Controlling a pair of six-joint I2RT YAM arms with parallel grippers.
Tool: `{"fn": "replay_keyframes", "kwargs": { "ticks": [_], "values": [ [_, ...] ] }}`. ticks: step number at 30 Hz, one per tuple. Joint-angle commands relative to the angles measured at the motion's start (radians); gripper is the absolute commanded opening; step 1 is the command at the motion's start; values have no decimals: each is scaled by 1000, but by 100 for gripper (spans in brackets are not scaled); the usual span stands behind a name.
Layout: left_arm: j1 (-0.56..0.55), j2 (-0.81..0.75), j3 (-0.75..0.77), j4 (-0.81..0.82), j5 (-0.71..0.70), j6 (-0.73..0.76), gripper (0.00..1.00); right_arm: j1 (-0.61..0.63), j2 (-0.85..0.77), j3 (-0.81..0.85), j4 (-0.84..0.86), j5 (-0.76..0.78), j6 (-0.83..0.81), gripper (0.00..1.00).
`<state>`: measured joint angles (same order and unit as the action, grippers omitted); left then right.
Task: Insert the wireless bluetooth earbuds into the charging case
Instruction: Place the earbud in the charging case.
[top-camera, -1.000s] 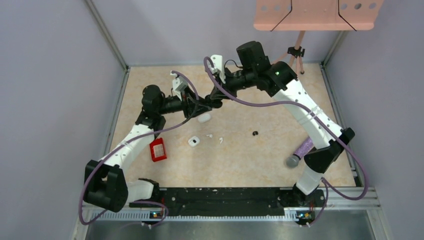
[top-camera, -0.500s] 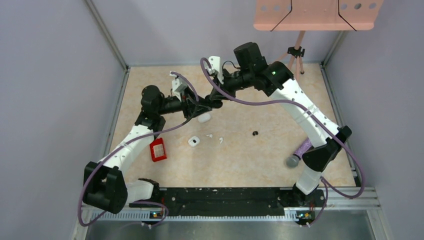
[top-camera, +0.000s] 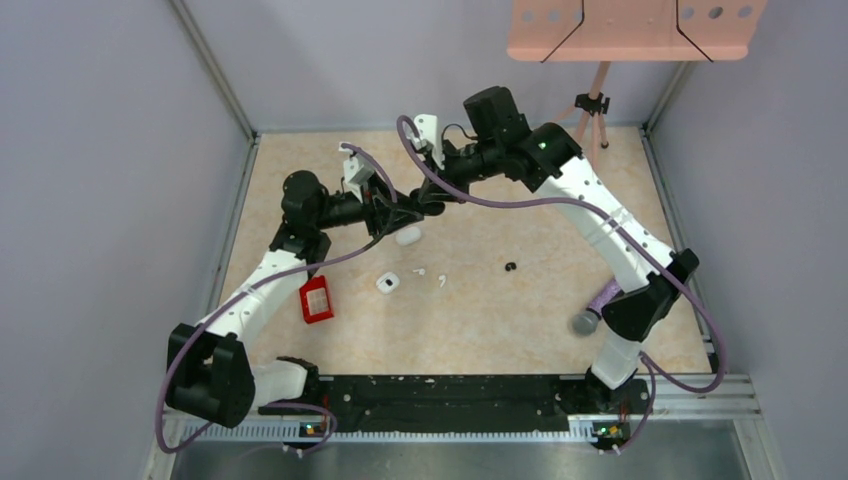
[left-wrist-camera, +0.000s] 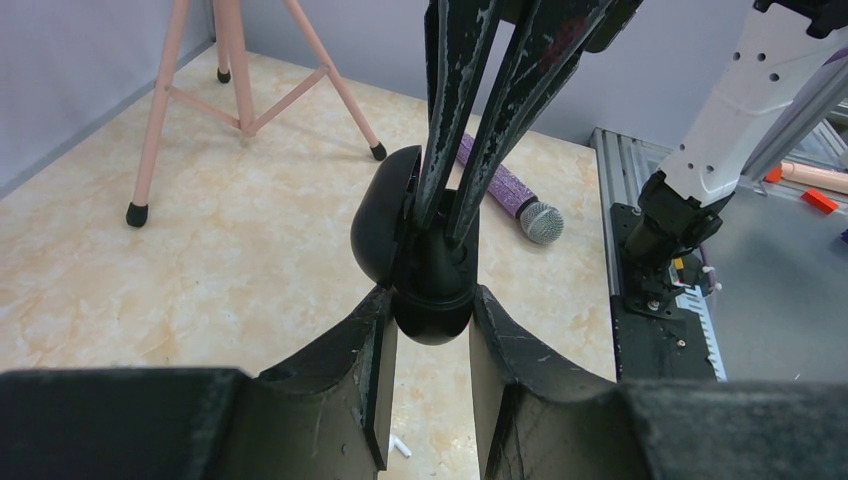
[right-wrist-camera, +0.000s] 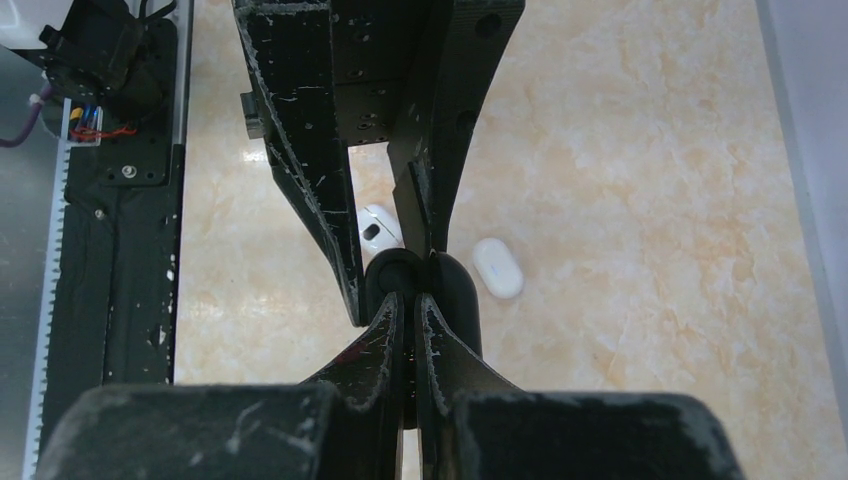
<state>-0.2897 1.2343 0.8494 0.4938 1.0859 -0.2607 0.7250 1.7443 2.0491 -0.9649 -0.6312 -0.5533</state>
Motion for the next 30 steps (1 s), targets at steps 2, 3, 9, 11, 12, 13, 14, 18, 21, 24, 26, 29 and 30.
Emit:
{"fn": "replay_keyframes", "kwargs": {
  "ticks": [2, 3, 9, 11, 12, 13, 14, 18, 21, 24, 26, 29, 30],
  "values": [
    [-4, -30, 31, 65, 10, 6, 0, 19, 30, 30, -31, 7, 8, 0],
    [-4, -29, 30, 66, 9, 6, 0, 20, 31, 29, -31, 7, 8, 0],
    [-4, -25, 25, 62, 6, 13, 0, 21, 36, 49, -31, 19, 14, 8],
    [-3, -25, 22, 56, 4, 18, 0, 21, 29, 74, -39, 18, 20, 13],
    [-3, -25, 19, 54, 3, 20, 0, 21, 25, 91, -50, 12, 21, 17],
    [-3, -25, 18, 53, 1, 21, 0, 21, 23, 126, -68, 10, 23, 19],
    [-3, -26, 16, 50, 1, 21, 0, 21, 21, 152, -87, 6, 27, 21],
    [-3, -23, 12, 45, -7, 23, 0, 14, 1, 237, -153, 3, 41, 23],
    [-1, -20, 10, 43, -15, 19, 0, 5, -39, 233, -172, 19, 41, 25],
    [5, -22, 9, 35, -22, 11, 0, -27, -119, 133, -168, 54, 58, 25],
    [15, -29, 6, 29, -28, 4, 0, -63, -216, -40, -85, 97, 108, 26],
    [36, -42, -4, 20, -36, -7, 0, -173, -404, -380, 119, 134, 267, 27],
    [41, -47, -8, 16, -39, -11, 0, -198, -450, -468, 162, 142, 296, 29]
  ]
}}
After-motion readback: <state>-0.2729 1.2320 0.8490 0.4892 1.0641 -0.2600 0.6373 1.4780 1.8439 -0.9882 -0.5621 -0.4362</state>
